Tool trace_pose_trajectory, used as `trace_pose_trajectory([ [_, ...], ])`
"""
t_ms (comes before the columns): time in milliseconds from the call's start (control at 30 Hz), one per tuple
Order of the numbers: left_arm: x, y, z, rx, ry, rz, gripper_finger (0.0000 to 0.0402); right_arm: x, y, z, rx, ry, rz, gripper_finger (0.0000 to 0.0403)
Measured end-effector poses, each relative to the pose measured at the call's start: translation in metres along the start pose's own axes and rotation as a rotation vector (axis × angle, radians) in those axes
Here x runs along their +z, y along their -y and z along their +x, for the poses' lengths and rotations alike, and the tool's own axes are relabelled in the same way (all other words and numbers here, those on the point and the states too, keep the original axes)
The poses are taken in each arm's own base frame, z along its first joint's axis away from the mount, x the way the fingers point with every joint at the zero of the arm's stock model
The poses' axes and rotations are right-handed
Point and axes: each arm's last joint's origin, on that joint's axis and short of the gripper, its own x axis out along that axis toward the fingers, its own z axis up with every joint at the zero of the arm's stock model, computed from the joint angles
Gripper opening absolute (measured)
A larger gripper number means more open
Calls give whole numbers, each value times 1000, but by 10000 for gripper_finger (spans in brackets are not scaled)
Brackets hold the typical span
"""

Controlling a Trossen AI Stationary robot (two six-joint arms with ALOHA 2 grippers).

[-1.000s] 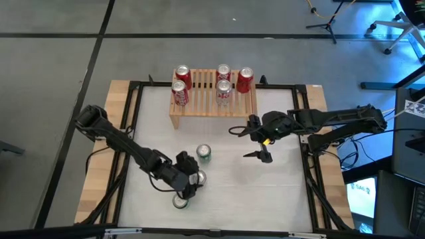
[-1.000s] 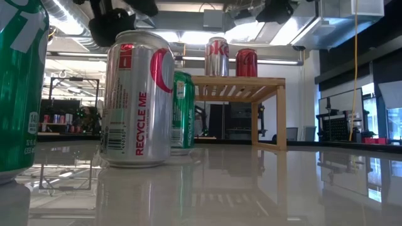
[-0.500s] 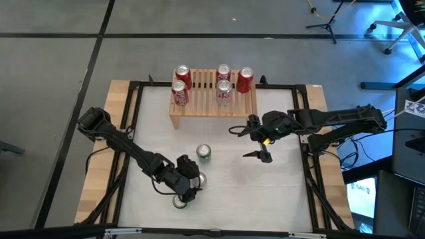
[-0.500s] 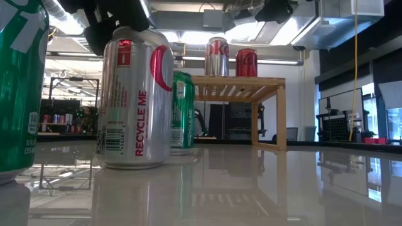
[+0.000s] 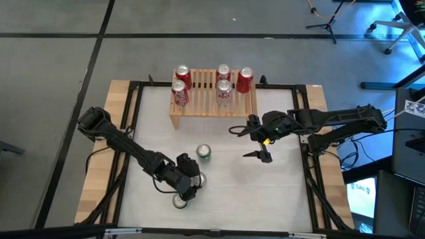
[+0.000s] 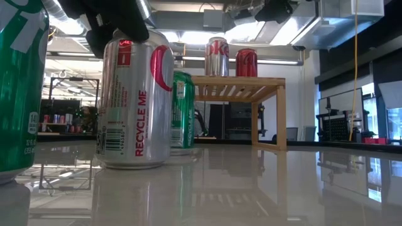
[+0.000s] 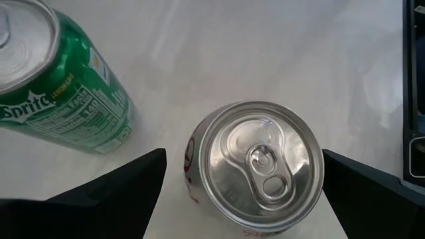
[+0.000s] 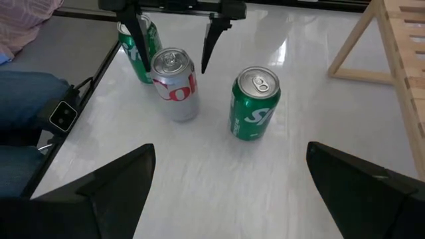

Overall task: Place canned beverage on shelf
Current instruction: Put the red silver soda can on the shelf

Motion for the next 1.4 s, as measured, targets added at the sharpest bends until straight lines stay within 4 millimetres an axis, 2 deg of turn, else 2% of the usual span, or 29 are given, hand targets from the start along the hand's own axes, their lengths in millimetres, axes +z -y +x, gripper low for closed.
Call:
trace_pose_trajectory([
  [133, 0, 0, 0, -8, -7, 7, 376, 0, 0, 0, 0, 0, 0, 386],
  [367, 0, 0, 0, -10, -8, 119, 371, 0, 0, 0, 0, 1, 0, 386],
  [533, 0, 0, 0, -16, -11, 180, 343, 0, 0, 0, 0, 1, 0, 386],
  [833, 0, 0, -1, -18, -10, 183, 290, 0, 0, 0, 0, 1, 0, 386],
  [1233, 0, 0, -1, -18, -10, 189, 294, 0, 0, 0, 0, 0, 0, 386],
  [1400, 0, 1, -1, -21, -8, 271, 291, 0, 0, 0, 0, 1, -1, 386],
])
